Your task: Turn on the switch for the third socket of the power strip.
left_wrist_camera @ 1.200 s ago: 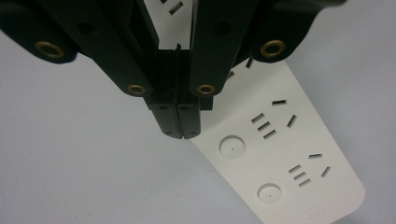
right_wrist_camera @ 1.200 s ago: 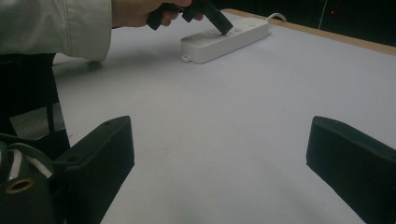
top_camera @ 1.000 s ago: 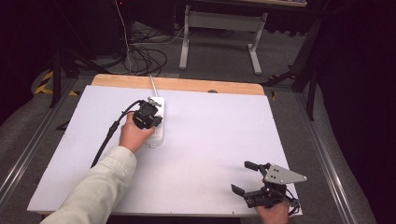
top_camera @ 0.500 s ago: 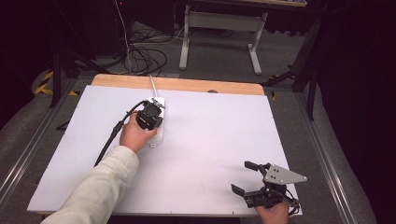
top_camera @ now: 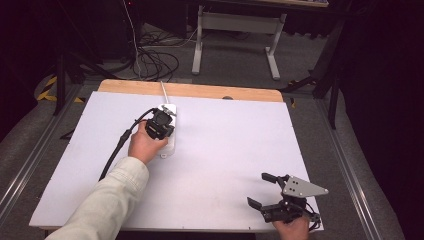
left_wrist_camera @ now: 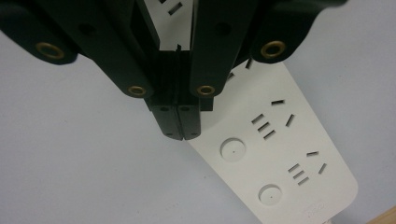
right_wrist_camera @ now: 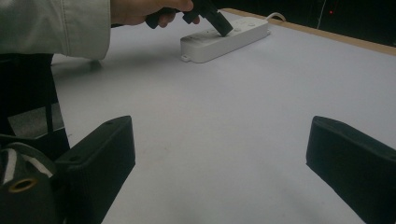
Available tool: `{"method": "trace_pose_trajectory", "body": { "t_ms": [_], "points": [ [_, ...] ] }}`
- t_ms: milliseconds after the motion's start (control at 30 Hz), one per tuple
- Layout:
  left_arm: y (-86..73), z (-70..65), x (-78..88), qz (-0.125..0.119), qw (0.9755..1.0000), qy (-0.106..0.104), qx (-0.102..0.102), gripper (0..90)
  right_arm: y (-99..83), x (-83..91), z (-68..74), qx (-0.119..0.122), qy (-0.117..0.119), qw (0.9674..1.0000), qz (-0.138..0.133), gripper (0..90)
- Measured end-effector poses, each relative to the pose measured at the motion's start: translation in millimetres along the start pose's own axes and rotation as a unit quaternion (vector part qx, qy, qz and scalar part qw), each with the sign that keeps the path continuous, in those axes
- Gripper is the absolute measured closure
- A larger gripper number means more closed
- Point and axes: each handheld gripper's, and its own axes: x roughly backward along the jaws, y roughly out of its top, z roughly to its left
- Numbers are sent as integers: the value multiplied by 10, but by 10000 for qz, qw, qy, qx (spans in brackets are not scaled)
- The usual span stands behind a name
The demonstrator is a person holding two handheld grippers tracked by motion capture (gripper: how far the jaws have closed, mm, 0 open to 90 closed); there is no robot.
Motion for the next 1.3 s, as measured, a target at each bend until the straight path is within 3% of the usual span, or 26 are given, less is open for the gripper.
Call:
{"method": "trace_pose_trajectory", "body": {
  "t_ms": [133, 267, 500, 533, 600, 633, 767, 867, 1167, 1300],
  "points": [
    [-5, 14, -2, -12, 10000, -55, -1, 900, -2, 3, -3, -18, -3, 10000, -2, 86],
    [-7, -23, -7, 1, 9999, 73, -108, 900, -1, -3, -4, -11, -6, 10000, 11, 86],
    [-14, -5, 6, -4, 10000, -35, 24, 900, -1, 8, -3, -21, -22, 10000, -9, 86],
    [-17, -1, 7, -49, 10000, -55, -38, 900, -1, 7, -5, -14, -22, 10000, -6, 86],
    [-12, 25, 35, -32, 9991, -411, 17, 900, -1, 4, -6, -14, -17, 10000, -2, 86],
    [-7, 23, 49, 55, 9991, -422, 52, 900, 0, -8, -12, -22, 15, 10000, 11, 86],
    [-16, 24, 133, 30, 9995, -309, -38, 900, 6, -13, -6, -8, 7, 10000, 19, 86],
    [-13, 23, 209, -47, 9992, -404, 9, 900, 2, 0, -1, 0, -5, 10000, -4, 86],
    [17, -51, 518, -458, 9968, -636, -143, 900, 6, -1, -4, -10, -11, 10000, -14, 86],
    [1, -29, 607, -502, 9970, -523, -276, 900, 5, -3, -5, -20, -10, 10000, -13, 86]
  ]
}}
